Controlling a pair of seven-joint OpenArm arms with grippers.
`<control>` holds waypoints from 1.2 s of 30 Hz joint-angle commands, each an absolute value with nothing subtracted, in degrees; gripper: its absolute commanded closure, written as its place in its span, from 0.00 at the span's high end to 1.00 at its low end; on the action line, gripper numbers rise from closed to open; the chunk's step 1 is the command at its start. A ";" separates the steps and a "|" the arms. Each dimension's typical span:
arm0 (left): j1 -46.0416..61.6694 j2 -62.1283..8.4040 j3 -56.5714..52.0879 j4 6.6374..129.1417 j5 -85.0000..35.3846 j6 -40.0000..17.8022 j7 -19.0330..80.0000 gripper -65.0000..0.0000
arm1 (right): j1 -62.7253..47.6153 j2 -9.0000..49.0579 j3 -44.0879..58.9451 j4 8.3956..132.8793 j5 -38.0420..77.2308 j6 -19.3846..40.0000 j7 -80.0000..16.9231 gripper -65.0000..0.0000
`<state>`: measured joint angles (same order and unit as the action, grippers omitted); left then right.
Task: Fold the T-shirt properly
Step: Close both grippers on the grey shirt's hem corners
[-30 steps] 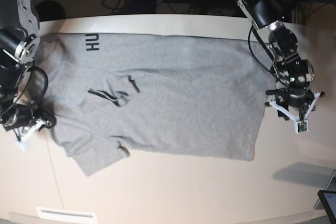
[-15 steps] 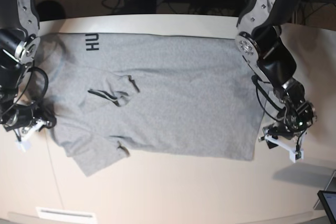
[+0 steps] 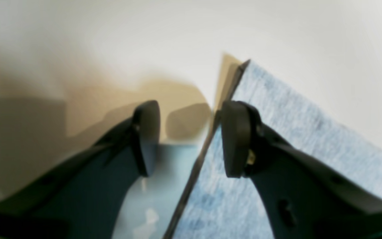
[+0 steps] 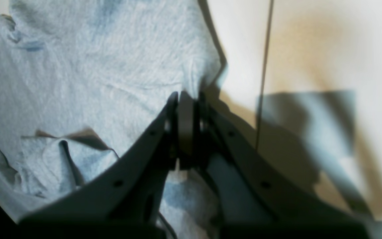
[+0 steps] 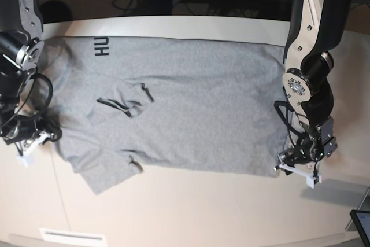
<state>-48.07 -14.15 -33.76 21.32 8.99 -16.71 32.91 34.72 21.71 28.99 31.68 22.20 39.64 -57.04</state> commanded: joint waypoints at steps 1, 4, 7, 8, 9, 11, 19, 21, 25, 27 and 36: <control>-49.80 -14.73 -33.71 21.93 8.48 -17.10 31.52 0.44 | 36.09 22.73 28.97 32.48 22.37 40.00 -57.01 0.00; -49.01 -14.73 -33.71 22.02 8.48 -17.19 31.52 0.45 | 36.09 22.73 28.97 32.48 22.37 40.00 -57.01 0.00; -49.10 -14.55 -33.71 21.85 8.48 -17.27 31.96 0.45 | 36.09 22.73 28.97 32.48 22.37 40.00 -57.01 0.00; -49.19 -14.46 -33.71 21.85 8.48 -17.27 31.96 0.45 | 36.09 22.73 28.97 32.48 22.37 40.00 -57.01 0.00; -49.19 -14.37 -33.71 21.76 8.48 -17.36 32.13 0.45 | 36.09 22.73 28.97 32.48 22.37 40.00 -57.01 0.00; -49.54 -14.37 -33.80 20.62 8.31 -19.47 33.71 0.45 | 36.09 22.73 28.97 32.57 22.37 40.00 -57.01 0.00; -48.40 -16.13 -33.10 19.65 -3.21 -22.37 38.29 0.46 | 36.09 22.81 28.97 32.57 22.37 40.00 -57.01 0.00; -47.87 -16.13 -33.10 19.82 -3.30 -22.37 38.37 0.45 | 36.09 22.73 28.97 32.57 22.37 40.00 -56.92 0.00; -47.78 -16.04 -33.10 19.82 -3.30 -22.46 38.29 0.44 | 36.09 22.73 28.97 32.57 22.37 40.00 -56.92 0.00; -47.69 -16.04 -33.10 19.82 -3.30 -22.46 38.20 0.44 | 36.09 22.73 28.97 32.57 22.37 40.00 -56.92 0.00; -47.78 -16.22 -31.87 20.00 -3.21 -22.46 38.02 0.13 | 36.09 22.81 28.88 32.57 22.29 40.00 -56.92 0.00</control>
